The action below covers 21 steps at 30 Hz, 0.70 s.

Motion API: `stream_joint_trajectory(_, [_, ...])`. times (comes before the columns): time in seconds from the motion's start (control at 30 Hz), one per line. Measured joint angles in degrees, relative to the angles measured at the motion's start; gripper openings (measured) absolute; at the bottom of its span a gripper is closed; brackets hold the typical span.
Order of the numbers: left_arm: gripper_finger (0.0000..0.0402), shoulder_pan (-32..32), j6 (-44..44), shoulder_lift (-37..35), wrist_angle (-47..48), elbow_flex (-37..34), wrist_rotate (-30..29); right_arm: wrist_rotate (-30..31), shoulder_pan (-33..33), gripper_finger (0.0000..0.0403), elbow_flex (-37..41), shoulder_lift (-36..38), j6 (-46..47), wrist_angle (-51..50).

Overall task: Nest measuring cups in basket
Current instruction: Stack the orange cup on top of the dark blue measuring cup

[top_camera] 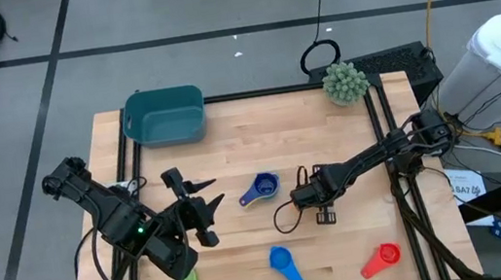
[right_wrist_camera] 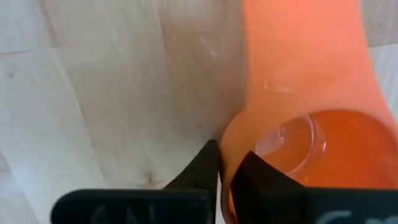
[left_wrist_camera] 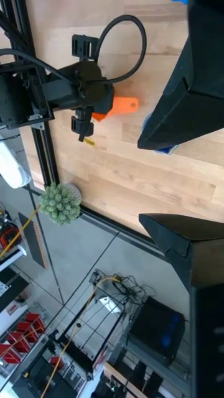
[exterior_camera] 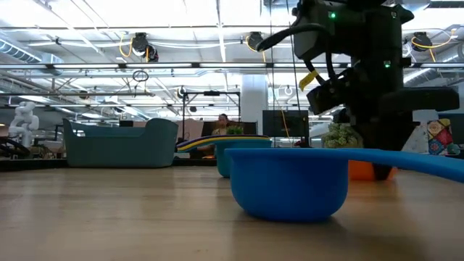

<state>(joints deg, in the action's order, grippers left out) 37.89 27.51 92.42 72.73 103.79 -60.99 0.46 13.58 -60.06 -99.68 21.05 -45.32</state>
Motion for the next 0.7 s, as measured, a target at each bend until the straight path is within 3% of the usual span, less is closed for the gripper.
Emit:
stream_joint_trajectory(0.2, [0.0182, 0.0, -0.3, 0.0, 0.0, 0.0, 0.0, 1.8, 0.2, 0.0003, -4.5, 3.2, -0.5, -4.6])
stream_joint_trajectory(0.43, [0.0182, 0.0, -0.3, 0.0, 0.0, 0.0, -0.4, 9.8, 1.7, 0.0001, -15.4, 8.0, -6.1, -3.8])
stream_joint_trajectory(0.7, [0.0182, -0.7, -1.6, 0.0, -1.7, 0.0, -0.5, 9.7, 0.9, 0.0001, -25.5, 1.0, -18.7, 2.8])
